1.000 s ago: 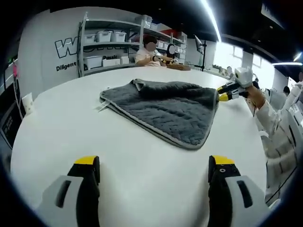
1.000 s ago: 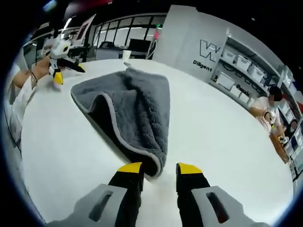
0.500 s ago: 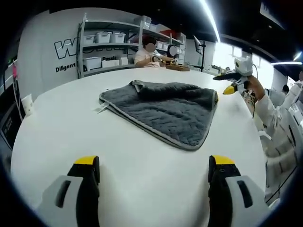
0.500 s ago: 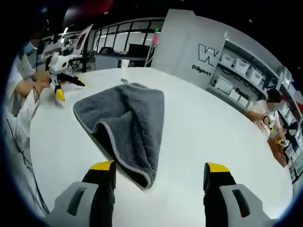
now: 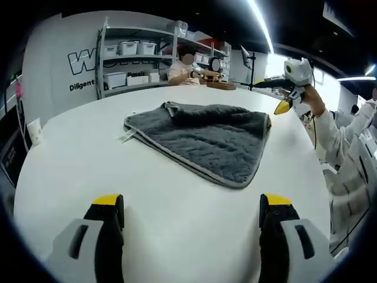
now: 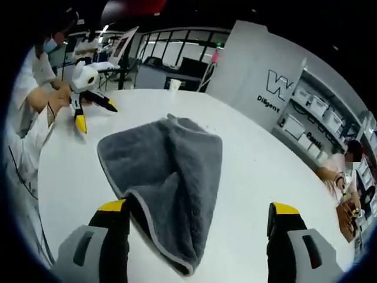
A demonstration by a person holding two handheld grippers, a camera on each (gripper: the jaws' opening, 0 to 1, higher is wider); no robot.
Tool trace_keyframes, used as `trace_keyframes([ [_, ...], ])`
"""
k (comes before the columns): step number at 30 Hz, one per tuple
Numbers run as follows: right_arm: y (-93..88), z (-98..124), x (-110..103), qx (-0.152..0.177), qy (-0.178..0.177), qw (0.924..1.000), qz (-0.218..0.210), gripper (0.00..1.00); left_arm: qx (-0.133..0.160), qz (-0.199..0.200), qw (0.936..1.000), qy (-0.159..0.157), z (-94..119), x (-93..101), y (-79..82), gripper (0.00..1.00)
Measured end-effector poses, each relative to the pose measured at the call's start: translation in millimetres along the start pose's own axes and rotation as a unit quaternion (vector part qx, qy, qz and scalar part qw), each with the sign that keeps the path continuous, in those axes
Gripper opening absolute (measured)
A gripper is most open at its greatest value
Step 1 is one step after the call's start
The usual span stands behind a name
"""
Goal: Open the folded towel by lifting each exposed corner and separating the folded layers until the towel lies flat within the target outline without major curled edges
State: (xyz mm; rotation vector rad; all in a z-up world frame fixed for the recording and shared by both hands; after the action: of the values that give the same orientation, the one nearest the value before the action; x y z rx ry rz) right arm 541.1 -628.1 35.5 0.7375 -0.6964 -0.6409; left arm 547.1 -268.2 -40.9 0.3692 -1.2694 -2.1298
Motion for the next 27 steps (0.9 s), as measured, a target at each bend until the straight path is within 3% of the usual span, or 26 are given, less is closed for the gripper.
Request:
trace_keyframes([
  [15,60.9,-40.1,-28.1,0.056,0.033,0.9962,0.058,0.96,0.006,-0.002,1.0,-0.003,0.8,0.9,3.2,0.93],
  [27,74.5,-80.0,-53.4,0.037,0.06,0.9913,0.111,0.62,0.002,0.0,1.0,-0.003,0.0,2.3,1.1,0.93],
])
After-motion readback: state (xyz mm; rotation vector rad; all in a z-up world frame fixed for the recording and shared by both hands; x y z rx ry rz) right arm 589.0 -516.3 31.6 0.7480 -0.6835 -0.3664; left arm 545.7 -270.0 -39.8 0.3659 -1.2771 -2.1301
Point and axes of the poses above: the point that each gripper's makers call its tool centre point, and the gripper's own axes: z roughly backward along the fingers, x roughly to its right, y roughly out of its top, the point moved 5 cm from there along z, roughly backward along the fingers, and after that the axes turned 1 degree about -y, right-handed, at the moved point
